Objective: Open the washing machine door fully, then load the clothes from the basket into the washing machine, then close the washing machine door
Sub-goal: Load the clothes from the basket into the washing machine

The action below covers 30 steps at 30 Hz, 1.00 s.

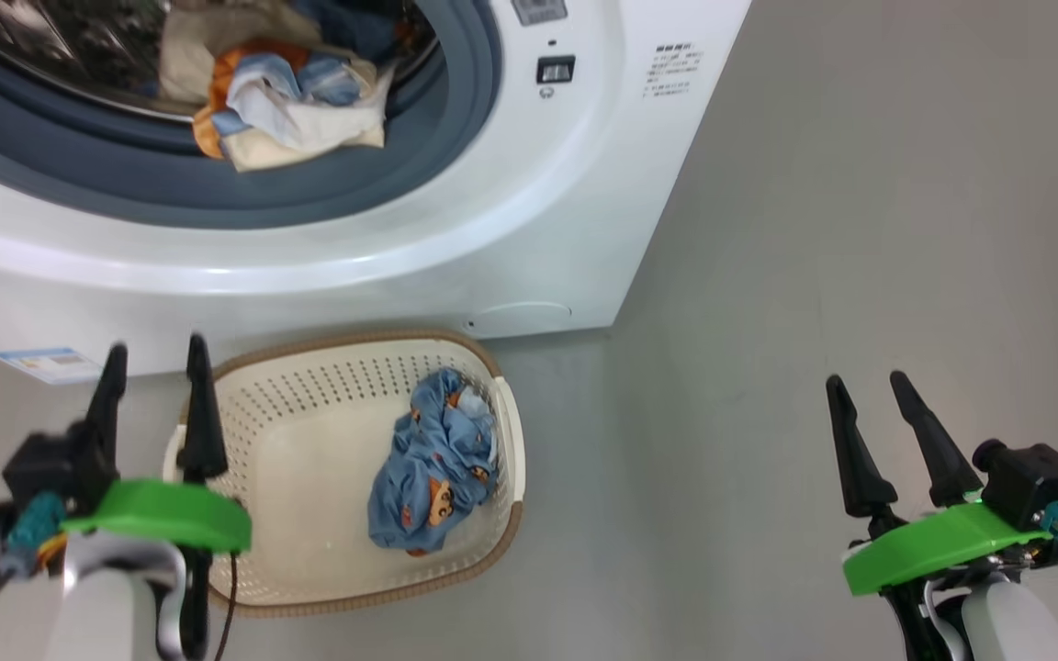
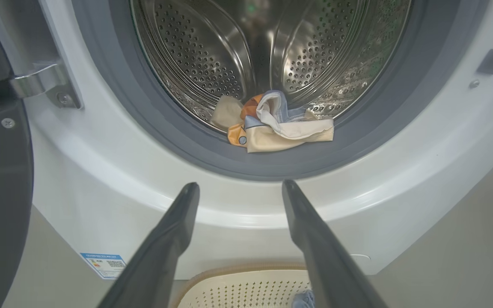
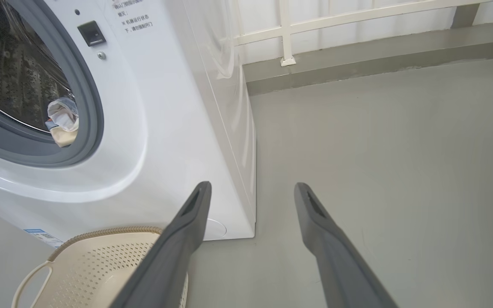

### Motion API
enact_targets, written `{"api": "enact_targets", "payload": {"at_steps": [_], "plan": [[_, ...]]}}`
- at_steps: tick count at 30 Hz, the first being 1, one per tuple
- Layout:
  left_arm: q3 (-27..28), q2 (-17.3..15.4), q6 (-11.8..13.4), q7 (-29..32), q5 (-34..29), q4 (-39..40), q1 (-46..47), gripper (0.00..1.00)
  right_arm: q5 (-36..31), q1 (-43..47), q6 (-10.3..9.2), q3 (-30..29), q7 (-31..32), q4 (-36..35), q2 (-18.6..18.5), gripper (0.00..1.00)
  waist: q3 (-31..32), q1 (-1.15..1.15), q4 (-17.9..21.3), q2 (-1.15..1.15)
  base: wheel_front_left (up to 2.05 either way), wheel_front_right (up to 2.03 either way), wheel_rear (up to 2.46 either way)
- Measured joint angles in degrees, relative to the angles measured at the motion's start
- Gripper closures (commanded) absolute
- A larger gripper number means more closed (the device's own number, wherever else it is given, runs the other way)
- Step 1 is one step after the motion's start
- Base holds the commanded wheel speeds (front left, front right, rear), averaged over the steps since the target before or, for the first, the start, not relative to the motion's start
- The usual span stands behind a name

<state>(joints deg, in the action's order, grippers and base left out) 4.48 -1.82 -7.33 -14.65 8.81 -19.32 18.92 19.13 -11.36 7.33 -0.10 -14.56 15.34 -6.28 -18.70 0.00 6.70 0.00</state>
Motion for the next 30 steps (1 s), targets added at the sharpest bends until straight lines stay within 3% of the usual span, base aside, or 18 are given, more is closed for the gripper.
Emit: {"api": "enact_targets", "payload": {"at_steps": [30], "plan": [[1.6,-0.1,0.6,0.0,1.2,11.8,-22.9,0.0,-0.9,11.4,0.0,-3.3,0.0,0.0,-1.2,0.0,12.6,0.0,0.4,0.0,0.0,0.0,0.0]]}}
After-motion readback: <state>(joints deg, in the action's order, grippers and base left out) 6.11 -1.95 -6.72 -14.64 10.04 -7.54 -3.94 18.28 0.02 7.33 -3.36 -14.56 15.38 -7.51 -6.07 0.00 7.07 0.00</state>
